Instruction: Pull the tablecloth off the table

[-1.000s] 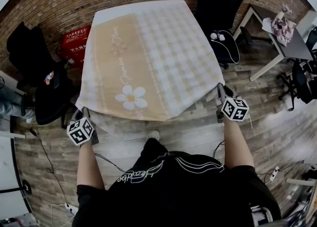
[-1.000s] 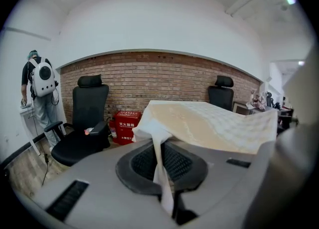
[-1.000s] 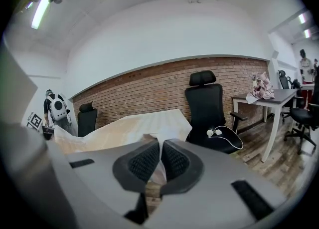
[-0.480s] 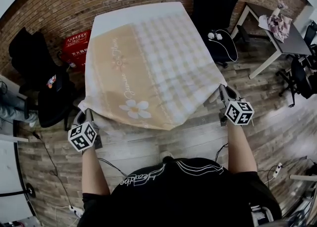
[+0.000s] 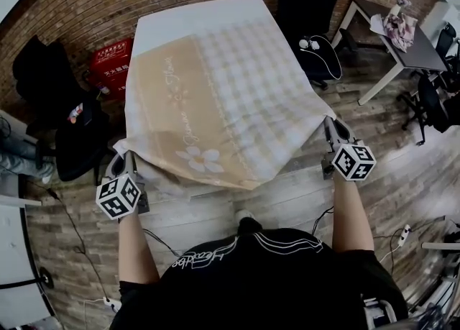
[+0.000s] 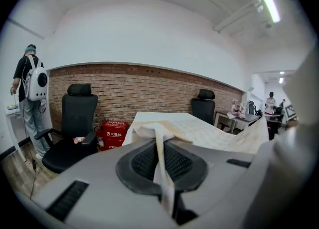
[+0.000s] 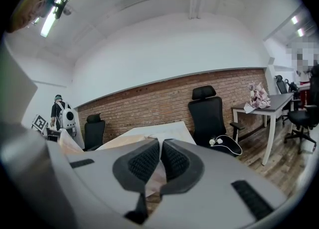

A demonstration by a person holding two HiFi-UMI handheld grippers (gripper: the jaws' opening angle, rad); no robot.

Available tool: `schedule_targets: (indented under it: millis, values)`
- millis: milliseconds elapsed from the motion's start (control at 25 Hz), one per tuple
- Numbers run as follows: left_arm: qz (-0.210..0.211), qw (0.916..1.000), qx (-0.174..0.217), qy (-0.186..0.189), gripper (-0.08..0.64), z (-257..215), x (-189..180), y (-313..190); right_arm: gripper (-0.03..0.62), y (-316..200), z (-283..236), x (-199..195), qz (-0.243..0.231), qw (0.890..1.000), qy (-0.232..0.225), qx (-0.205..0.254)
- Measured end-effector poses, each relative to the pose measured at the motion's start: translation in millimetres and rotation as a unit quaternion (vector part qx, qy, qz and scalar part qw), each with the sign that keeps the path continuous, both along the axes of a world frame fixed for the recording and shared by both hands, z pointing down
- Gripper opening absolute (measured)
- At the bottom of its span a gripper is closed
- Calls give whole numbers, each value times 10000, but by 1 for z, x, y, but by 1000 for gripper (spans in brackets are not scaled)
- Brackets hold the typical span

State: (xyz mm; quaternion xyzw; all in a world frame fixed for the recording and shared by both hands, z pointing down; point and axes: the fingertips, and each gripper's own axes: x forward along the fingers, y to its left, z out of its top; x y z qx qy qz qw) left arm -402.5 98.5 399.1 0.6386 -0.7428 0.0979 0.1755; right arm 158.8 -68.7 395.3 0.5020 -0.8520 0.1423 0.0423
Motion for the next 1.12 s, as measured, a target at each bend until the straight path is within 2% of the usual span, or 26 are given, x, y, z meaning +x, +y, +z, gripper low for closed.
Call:
schedule_targets:
  millis: [240,600,1120]
  values:
    - [180,9998,83,44,8,-6,5,36,-3,48,-6,-4,12,9999,37,131]
    - [360,9991,191,125,8,-21,13,58,-3,88,-16,5,119,9998,-4,185]
    - [414,9988,156,218,8,-17,24,122,-3,150,-15,18,184,9996,-59,228]
